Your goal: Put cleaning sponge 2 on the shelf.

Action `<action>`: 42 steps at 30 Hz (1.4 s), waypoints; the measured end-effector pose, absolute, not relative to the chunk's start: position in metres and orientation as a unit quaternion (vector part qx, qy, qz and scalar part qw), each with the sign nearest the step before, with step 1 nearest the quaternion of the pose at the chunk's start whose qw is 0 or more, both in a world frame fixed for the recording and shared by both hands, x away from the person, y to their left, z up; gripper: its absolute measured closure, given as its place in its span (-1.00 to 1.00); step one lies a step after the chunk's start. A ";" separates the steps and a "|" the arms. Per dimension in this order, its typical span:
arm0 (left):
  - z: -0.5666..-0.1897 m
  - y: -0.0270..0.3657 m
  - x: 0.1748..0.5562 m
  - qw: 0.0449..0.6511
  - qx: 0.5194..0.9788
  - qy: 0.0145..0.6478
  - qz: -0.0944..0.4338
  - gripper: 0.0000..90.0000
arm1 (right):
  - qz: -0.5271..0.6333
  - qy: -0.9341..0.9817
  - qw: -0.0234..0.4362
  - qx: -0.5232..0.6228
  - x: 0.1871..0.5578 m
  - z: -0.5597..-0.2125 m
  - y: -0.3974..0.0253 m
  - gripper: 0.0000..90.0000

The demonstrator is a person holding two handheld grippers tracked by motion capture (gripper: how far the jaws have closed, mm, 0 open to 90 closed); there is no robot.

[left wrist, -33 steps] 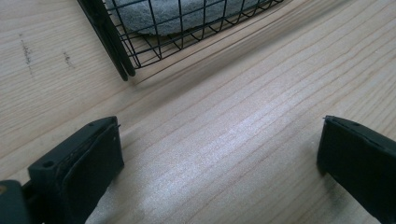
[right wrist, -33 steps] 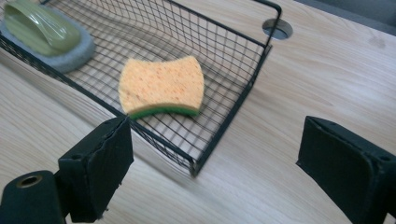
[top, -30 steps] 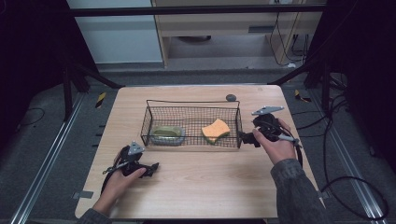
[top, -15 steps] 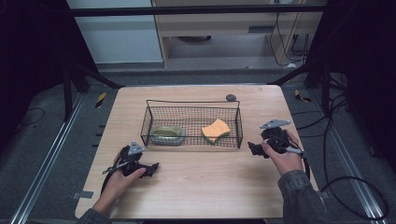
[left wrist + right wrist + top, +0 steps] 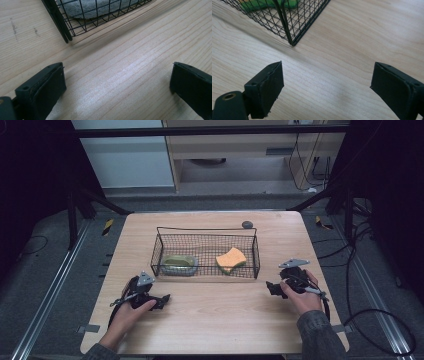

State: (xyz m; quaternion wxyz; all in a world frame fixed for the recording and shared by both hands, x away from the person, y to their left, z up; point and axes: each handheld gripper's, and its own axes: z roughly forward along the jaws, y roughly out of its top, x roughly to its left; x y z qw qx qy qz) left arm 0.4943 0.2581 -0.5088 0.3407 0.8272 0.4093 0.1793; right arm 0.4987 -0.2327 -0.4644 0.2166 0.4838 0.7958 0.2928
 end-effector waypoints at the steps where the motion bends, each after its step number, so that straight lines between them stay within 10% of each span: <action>1: -0.509 0.258 0.494 0.341 0.827 0.409 0.179 -1.00 | 0.294 0.794 0.214 0.486 0.498 -0.467 -0.234 -0.75; 42: -0.509 0.258 0.495 0.341 0.827 0.409 0.179 -1.00 | 0.315 0.732 0.239 0.554 0.513 -0.512 -0.242 -0.97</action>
